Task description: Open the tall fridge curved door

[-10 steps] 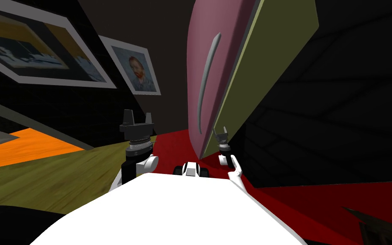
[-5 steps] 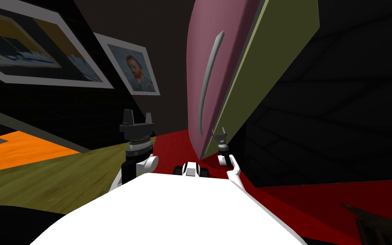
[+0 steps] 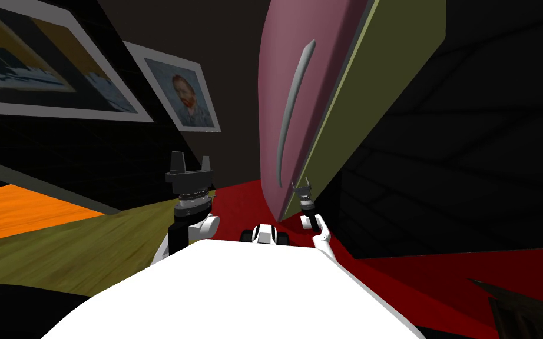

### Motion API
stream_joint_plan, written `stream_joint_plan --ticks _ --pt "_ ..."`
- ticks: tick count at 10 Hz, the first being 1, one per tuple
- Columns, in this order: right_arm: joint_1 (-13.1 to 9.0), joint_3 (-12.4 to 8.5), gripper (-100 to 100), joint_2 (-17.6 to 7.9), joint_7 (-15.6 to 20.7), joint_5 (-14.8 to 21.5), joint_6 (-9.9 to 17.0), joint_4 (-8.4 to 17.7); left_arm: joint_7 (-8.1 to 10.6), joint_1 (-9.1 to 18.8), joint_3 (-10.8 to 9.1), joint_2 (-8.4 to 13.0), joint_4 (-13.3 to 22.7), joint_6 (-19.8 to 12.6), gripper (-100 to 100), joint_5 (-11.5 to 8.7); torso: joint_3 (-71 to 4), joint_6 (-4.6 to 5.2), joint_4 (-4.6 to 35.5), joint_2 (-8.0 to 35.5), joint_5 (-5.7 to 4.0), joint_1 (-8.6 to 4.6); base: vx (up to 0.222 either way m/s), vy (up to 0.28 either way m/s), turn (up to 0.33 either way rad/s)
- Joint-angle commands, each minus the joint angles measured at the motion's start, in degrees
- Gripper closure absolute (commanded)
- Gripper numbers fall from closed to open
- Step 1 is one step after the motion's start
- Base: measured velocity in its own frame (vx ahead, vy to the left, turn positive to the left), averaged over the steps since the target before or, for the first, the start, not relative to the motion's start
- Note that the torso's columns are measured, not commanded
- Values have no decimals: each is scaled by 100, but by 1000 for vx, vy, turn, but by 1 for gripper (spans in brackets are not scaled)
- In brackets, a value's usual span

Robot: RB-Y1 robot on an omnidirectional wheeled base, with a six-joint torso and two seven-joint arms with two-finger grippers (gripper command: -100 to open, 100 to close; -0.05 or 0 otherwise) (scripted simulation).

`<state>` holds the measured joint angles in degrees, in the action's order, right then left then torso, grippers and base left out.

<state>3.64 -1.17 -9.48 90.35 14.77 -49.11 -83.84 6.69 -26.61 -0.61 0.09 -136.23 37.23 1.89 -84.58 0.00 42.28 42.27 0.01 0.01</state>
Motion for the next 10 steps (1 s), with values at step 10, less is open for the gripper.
stream_joint_plan --ticks 10 --pt "-198 5 -100 145 1782 552 -399 1055 0 0 0 0 0 0 0 0 -24 -14 -22 -40 -3 1 27 32 -24"
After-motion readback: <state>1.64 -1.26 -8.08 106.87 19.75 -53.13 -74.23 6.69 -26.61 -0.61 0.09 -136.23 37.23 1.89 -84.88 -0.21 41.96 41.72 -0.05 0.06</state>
